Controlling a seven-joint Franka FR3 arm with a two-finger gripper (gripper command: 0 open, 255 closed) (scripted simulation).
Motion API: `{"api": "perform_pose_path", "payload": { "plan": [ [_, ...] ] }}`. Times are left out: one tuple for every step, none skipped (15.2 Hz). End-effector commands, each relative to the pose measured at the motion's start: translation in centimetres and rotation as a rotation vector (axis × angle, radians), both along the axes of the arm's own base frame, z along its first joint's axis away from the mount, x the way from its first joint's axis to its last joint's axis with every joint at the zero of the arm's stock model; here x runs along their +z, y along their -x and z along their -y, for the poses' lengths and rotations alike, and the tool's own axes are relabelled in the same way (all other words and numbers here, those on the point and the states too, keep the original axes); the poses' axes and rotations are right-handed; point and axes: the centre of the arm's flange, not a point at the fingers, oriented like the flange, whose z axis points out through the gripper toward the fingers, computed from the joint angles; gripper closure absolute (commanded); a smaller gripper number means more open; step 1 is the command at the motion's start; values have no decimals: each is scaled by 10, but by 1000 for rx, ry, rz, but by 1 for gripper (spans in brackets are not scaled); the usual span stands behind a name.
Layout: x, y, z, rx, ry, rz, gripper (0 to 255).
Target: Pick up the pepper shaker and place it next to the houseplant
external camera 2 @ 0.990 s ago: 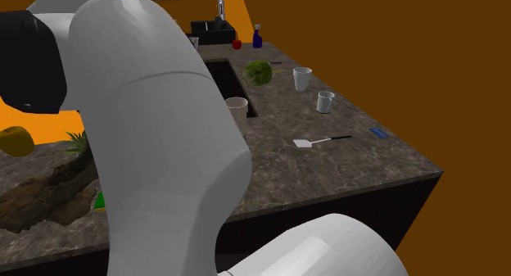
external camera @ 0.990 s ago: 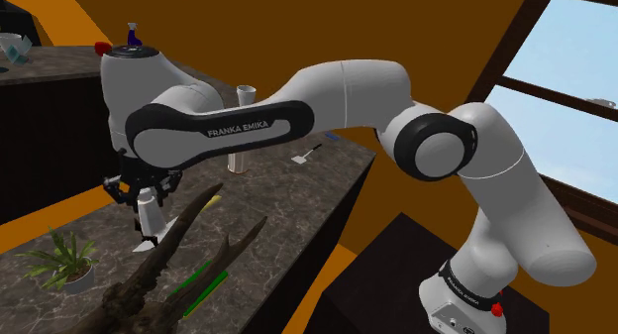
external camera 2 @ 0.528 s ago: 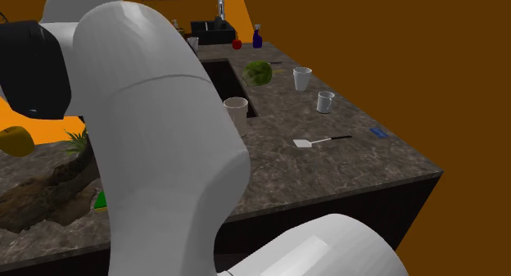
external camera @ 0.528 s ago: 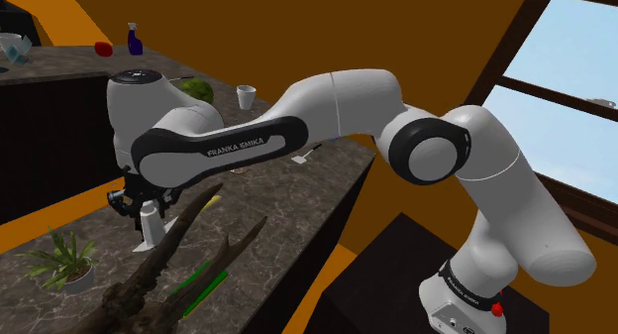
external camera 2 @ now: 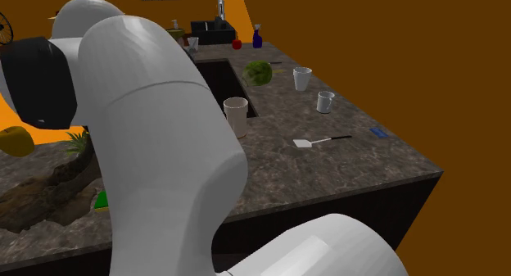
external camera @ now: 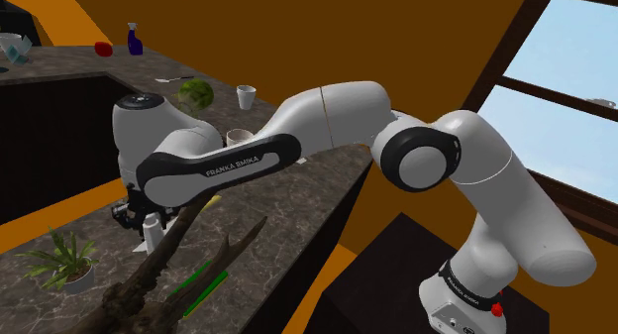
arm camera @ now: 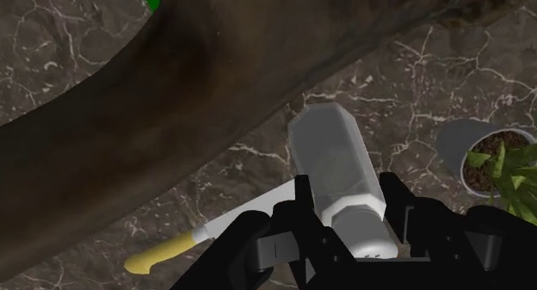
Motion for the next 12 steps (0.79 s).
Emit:
{"api": "perform_pose_path", "payload": {
  "plan": [
    [-12,0,0,0,0,0,255],
    [-17,0,0,0,0,0,255],
    [-22,1,0,0,0,0,255],
    [-27,1,0,0,0,0,255],
    [-33,0,0,0,0,0,255],
    [-38,0,0,0,0,0,255],
    [-43,1,0,0,0,1,255],
    [-49,0,0,0,0,0,255],
    [-54,0,0,0,0,0,255],
    [-59,0,0,0,0,0,255],
    [-64,0,0,0,0,0,255],
    [-70,1,0,0,0,1,255]
  ]
}}
